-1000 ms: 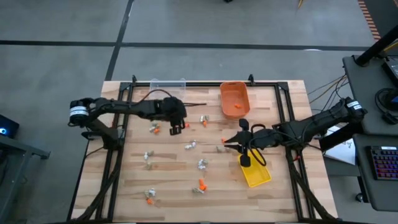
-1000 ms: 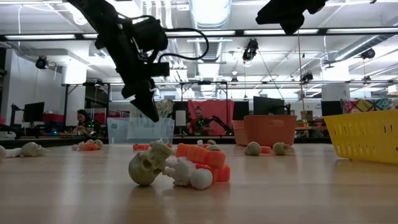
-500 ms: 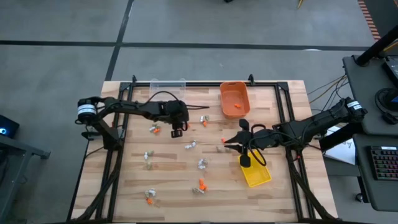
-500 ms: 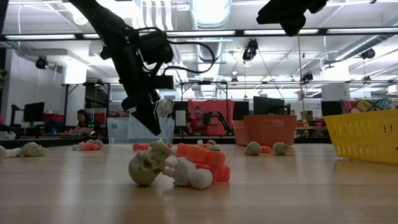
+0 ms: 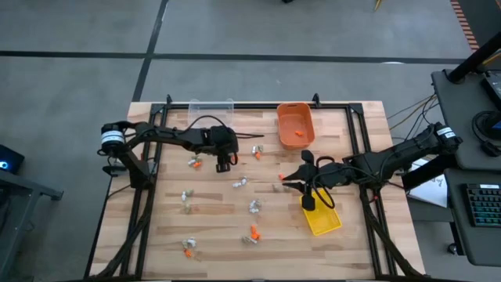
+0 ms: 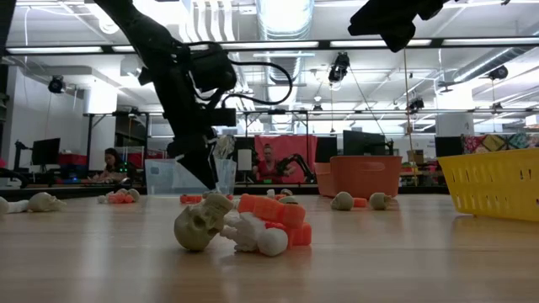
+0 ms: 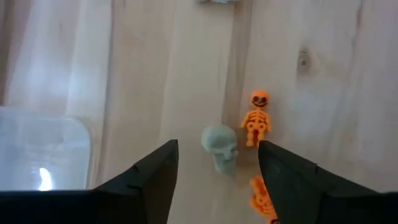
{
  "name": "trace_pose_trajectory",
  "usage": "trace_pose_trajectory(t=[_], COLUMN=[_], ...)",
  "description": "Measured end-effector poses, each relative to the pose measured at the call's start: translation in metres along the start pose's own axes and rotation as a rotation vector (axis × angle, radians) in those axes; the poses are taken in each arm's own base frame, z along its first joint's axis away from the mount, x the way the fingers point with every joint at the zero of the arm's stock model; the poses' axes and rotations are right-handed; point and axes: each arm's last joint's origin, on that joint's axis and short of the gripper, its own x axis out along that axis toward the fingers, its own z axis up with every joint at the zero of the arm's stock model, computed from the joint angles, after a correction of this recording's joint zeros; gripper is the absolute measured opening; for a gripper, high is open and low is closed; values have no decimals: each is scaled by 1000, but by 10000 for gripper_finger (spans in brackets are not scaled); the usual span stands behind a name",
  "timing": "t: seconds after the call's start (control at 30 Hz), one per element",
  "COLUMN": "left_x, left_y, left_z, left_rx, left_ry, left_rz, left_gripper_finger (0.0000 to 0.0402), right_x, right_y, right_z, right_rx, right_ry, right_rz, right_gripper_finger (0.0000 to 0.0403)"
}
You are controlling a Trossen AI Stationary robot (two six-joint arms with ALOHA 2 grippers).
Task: Sort Halloween decoration
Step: Put the gray skull toy into the yellow bin
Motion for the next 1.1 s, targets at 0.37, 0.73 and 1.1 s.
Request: trace_pose_trajectory(t=[0.37,0.73,1.1], left_x=[15,23,19], left_y=[-4,-5,-5], left_z=[-3,-5,-8], left_rx=[15,15,-10], left_ry=[33,54,87], left_rz=[-24,-37,-42], left_gripper_finger=[207,152,65], right_x=[0,0,0], right_y=[0,0,0], right_z=[-1,-1,-1], right_rx=[-1,-2,-2], right_ry=[2,3,3], right_rz=[0,-1,-1], right_gripper_finger=[66,66,66])
